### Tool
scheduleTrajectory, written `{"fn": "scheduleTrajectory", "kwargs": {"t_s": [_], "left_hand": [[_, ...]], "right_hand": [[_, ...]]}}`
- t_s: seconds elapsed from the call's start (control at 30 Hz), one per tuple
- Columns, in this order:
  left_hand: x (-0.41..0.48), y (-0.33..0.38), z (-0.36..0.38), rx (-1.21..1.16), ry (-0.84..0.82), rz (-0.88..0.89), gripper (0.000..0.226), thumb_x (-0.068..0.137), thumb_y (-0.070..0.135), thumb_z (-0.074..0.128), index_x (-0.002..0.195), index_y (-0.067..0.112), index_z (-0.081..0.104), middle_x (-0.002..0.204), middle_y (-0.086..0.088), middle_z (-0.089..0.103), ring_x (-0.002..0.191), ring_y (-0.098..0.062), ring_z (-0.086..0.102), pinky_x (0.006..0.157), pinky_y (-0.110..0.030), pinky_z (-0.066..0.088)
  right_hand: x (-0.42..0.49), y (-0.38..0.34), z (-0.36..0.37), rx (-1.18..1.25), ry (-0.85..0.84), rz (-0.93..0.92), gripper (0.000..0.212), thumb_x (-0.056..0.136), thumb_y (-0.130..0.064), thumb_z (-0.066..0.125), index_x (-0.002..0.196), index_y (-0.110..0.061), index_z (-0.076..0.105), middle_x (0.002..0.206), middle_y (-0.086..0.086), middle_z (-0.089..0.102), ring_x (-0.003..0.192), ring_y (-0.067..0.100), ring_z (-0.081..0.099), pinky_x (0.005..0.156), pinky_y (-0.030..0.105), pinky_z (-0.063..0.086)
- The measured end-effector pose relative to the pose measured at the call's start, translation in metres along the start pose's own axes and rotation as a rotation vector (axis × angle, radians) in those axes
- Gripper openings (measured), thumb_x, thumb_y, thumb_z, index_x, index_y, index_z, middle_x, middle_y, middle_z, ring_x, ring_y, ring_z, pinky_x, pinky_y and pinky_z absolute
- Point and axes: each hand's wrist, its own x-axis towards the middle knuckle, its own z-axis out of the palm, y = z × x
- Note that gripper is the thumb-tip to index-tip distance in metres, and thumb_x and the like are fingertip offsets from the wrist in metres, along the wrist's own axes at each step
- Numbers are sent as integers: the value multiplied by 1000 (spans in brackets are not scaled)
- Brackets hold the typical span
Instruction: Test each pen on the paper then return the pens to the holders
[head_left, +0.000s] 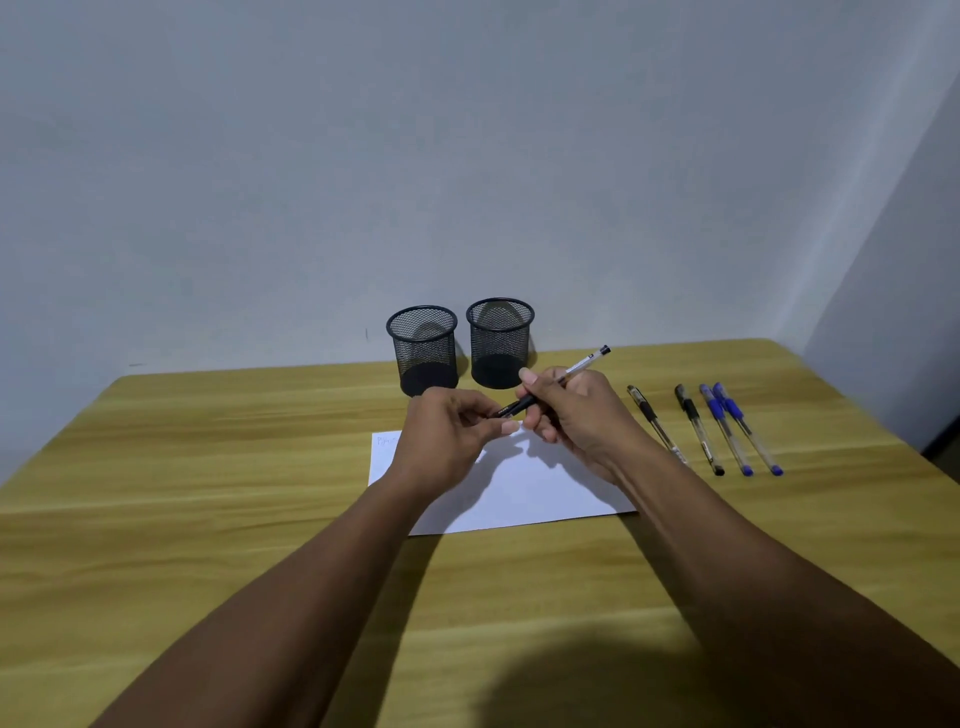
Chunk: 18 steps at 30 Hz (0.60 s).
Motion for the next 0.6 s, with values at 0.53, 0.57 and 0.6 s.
{"fn": "scheduleTrajectory", "kwargs": {"t_s": [0.53,0.57,0.6], "left_hand": [[22,4,33,218,28,82,28,82,24,82,109,20,75,96,3,77,90,-12,71,85,-36,58],[22,6,42,287,20,76,44,85,30,80,126,21,68,111,2,74,105,-15,68,93,-38,55],[21,9,51,365,-8,83,60,87,38,76,141,20,55,128,-1,68,119,-19,61,100,-38,50]], "right_hand": [[-12,-48,-89,-427,-55,38,11,92,-7,72,99,-2,80,82,14,79,65,15,62,60,26,48],[-12,-50,-98,-521,-31,23,9,90,-5,74,97,-4,80,82,13,79,66,15,64,63,28,50],[-12,-48,-106,-594,34,-11,8,89,-4,75,94,-7,80,81,11,79,67,16,66,64,29,50]]}}
